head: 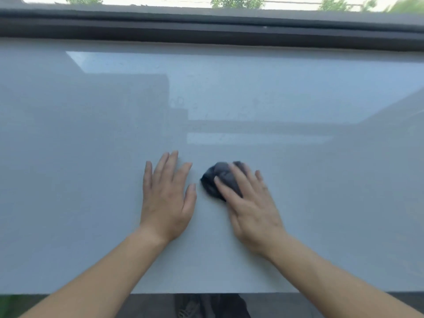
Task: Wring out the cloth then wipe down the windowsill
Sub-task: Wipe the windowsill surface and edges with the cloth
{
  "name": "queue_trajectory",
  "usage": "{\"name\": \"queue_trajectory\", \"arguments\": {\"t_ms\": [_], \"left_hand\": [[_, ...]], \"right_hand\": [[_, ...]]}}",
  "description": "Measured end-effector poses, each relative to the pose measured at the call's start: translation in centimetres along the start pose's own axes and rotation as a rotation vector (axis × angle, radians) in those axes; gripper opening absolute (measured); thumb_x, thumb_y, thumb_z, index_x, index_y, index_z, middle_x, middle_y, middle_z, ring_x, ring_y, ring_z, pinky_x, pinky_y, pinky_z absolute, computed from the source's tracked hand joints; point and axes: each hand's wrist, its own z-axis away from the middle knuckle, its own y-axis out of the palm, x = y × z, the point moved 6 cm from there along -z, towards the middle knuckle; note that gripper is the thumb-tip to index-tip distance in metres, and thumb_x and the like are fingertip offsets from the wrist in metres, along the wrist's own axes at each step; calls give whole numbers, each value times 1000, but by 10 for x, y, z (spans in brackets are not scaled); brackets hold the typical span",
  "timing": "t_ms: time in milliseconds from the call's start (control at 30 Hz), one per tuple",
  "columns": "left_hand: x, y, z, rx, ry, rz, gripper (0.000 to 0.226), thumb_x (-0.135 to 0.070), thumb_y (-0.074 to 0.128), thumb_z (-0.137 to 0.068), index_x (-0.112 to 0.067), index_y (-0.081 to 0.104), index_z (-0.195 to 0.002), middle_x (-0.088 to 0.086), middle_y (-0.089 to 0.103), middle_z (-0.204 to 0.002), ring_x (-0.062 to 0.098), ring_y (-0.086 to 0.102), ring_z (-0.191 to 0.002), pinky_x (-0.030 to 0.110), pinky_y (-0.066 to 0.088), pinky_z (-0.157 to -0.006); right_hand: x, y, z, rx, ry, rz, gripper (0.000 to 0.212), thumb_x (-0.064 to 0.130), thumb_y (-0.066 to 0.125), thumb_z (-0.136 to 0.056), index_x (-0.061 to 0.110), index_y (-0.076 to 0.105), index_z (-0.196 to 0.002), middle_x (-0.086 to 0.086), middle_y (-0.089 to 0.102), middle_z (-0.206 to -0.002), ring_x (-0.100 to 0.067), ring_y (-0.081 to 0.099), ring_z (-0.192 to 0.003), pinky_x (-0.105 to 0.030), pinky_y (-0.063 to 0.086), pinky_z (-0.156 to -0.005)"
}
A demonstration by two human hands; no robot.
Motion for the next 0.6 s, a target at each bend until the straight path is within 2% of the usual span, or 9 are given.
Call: {"name": "queue_trajectory", "arguments": {"t_ms": [67, 133, 200, 267, 300, 367, 467, 533, 600], "left_hand": [[6, 8, 20, 63, 4, -59, 54, -38, 34, -95, -18, 45, -144, 10, 24, -162, 24, 13, -152, 49, 3, -122], [9, 12, 27, 102, 13, -116, 58, -39, 31, -95, -20, 38, -149, 9, 17, -164, 23, 7, -153, 49, 2, -122], [9, 13, 26, 120, 1, -143, 61, -40, 27, -94, -21, 32, -152, 8, 13, -165, 21, 2, -153, 48, -1, -123], [8, 14, 27, 137, -8, -162, 62, -41, 22, -95, -23, 26, -154, 6, 6, -166, 19, -4, -153, 47, -4, -123], [8, 14, 27, 142, -8, -168, 62, -41, 21, -95, -24, 24, -155, 5, 4, -166, 19, -6, -153, 46, -5, -123], [9, 14, 28, 145, -7, -172, 63, -42, 19, -95, -24, 22, -155, 5, 2, -166, 19, -7, -153, 46, -6, -122], [9, 14, 28, 140, -2, -168, 63, -41, 19, -94, -23, 23, -155, 6, 4, -166, 20, -4, -153, 47, -5, -122], [8, 13, 27, 129, 0, -156, 63, -40, 21, -94, -23, 25, -154, 7, 6, -166, 21, -2, -153, 47, -5, -122], [9, 13, 28, 130, 2, -145, 62, -39, 21, -94, -23, 25, -154, 7, 6, -166, 21, -3, -153, 46, -6, -122]], "right_hand": [[11, 2, 21, 97, -142, 29, 66, 15, 49, -85, 30, 41, -149, -6, 24, -163, -33, 15, -152, -54, 12, -122], [-11, -4, 8, 100, -147, 57, 64, 15, 50, -84, 29, 45, -146, -8, 29, -161, -33, 20, -150, -55, 14, -121], [-50, -20, -19, -5, 77, 49, 59, 15, 47, -88, 27, 47, -146, -12, 30, -159, -35, 23, -149, -57, 14, -120], [-84, -34, -36, -55, 351, 3, 56, 16, 42, -97, 29, 39, -150, -7, 19, -163, -29, 12, -152, -49, 4, -123], [-88, -36, -37, -78, 434, -15, 56, 17, 41, -99, 30, 34, -152, -4, 13, -164, -26, 6, -152, -45, 0, -124], [-68, -29, -26, -119, 468, -28, 57, 16, 42, -98, 29, 33, -153, -3, 12, -165, -27, 4, -152, -46, 1, -124], [2, -6, 25, -94, 214, -23, 59, 14, 49, -90, 23, 44, -148, -9, 23, -162, -36, 15, -150, -55, 13, -121], [44, 8, 68, 26, 35, -3, 61, 17, 46, -88, 26, 43, -148, -9, 24, -162, -34, 14, -152, -54, 12, -122], [50, 8, 89, 105, -99, 15, 62, 17, 45, -88, 29, 41, -149, -6, 24, -163, -31, 13, -152, -51, 10, -123]]}}
